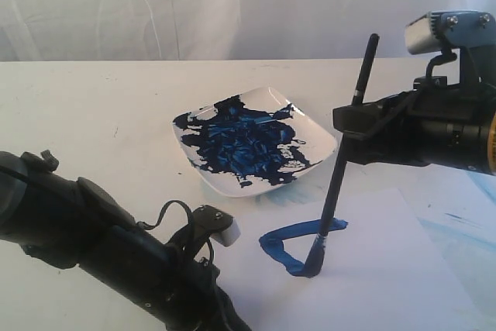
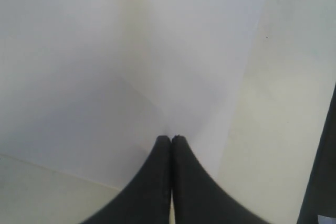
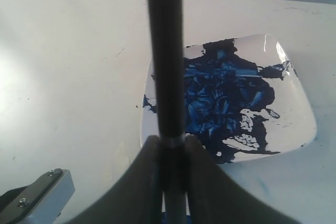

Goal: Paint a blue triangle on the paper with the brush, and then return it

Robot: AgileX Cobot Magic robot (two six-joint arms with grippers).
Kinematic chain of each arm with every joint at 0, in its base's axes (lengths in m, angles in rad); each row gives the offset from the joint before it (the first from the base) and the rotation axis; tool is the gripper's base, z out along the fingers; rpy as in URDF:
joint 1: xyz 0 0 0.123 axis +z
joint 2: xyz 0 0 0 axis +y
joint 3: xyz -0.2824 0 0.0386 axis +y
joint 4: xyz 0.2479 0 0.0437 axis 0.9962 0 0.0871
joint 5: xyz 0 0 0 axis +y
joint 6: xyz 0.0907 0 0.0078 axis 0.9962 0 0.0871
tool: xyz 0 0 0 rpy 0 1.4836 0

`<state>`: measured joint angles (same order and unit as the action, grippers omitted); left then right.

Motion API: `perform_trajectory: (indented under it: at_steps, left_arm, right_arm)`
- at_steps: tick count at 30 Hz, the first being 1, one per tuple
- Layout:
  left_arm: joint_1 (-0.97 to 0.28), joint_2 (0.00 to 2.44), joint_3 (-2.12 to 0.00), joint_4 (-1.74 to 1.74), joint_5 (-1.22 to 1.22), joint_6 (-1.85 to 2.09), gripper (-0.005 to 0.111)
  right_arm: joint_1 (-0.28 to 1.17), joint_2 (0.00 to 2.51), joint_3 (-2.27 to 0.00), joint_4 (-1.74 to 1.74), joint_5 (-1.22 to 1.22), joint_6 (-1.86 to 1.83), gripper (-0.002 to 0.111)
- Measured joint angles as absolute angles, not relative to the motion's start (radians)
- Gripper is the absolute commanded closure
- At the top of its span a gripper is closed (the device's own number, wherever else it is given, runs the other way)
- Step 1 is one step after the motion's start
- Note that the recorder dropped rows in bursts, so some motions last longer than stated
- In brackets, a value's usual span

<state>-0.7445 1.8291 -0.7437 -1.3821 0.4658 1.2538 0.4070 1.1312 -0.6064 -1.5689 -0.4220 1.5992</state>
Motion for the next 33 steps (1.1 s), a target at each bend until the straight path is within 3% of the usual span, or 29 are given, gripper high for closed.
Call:
perform_trajectory:
  at_steps: [33]
  left_arm:
    - [-0.745, 1.829, -0.744, -1.382, 0.466, 1.254, 0.107]
  right_arm:
    - [0.407, 1.157, -0.606, -1.552, -0.267, 1.559, 0.108]
